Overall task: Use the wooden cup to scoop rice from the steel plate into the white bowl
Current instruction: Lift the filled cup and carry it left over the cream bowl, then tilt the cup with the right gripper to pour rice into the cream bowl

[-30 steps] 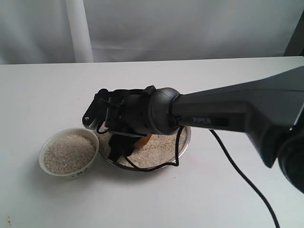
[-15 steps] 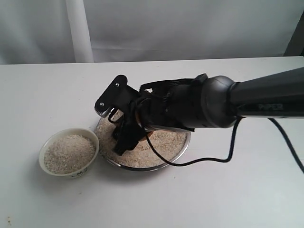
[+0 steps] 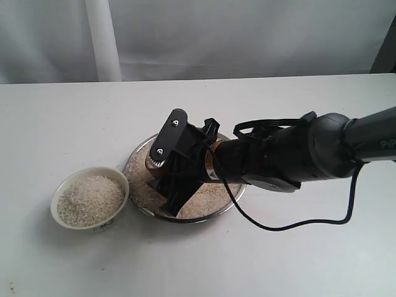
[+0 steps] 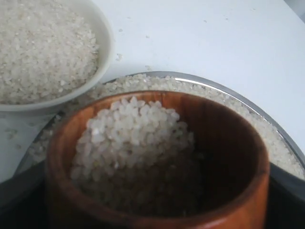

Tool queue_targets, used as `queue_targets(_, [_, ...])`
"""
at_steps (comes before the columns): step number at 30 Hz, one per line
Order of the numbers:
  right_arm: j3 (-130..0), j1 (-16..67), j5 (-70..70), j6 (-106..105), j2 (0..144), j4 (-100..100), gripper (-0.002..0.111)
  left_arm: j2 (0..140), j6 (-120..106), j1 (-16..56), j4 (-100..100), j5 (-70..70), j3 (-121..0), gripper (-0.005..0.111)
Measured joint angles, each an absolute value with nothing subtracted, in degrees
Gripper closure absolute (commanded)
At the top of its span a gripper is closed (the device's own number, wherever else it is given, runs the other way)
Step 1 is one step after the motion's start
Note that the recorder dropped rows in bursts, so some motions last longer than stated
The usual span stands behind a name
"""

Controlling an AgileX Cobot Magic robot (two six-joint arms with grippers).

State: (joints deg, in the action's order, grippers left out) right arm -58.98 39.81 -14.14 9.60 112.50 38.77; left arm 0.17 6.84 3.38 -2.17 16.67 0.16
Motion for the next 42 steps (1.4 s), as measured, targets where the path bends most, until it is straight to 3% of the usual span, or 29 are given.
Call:
queue_targets(13, [-59.13, 40.73, -12.52, 1.64, 108.54, 35.91, 0.108, 0.17, 6.84, 3.38, -2.17, 16.67, 0.16, 0.107])
queue_targets(22, [-73.28, 48.65, 11.97, -11.94, 108.96, 34.8, 0.108, 0.17, 6.84, 3.38, -2.17, 16.67, 0.16, 0.107])
queue_targets(32, [-92.19, 57.22, 30.96, -20.56, 118.52, 40.29, 0.108, 0.17, 6.84, 3.38, -2.17, 16.67, 0.16, 0.107])
queue_targets(42, [-101.79, 62.44, 44.05, -26.76, 129.35, 52.81, 0.108, 0.17, 6.84, 3.38, -2.17, 16.67, 0.16, 0.107])
